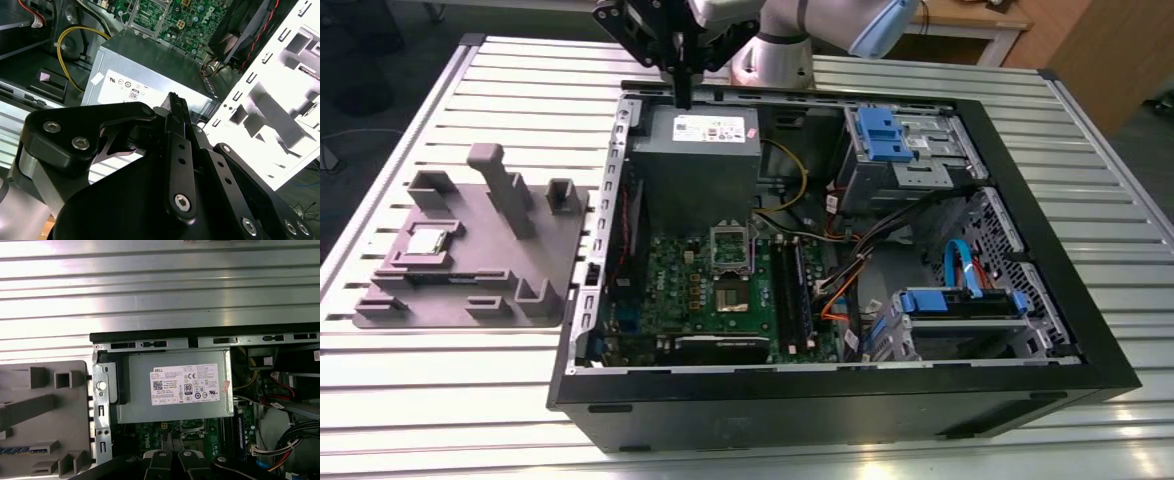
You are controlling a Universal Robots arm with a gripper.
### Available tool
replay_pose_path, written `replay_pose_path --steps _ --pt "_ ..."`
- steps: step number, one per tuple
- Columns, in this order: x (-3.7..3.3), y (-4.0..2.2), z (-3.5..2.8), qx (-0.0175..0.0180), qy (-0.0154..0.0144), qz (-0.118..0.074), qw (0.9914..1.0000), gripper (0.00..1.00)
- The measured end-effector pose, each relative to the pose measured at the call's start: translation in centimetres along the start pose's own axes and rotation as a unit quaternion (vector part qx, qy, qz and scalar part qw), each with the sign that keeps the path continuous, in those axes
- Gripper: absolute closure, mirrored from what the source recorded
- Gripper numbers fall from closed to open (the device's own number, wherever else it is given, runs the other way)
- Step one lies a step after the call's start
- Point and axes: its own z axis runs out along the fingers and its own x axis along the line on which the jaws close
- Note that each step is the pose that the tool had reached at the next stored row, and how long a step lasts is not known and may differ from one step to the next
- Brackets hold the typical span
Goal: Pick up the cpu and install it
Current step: 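Reach for the cpu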
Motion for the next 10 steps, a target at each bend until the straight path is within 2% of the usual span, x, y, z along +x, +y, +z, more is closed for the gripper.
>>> replay_pose_path --steps 10 --pt "0.25 -0.02 -0.01 0.0 0.0 0.0 1.0 0.9"
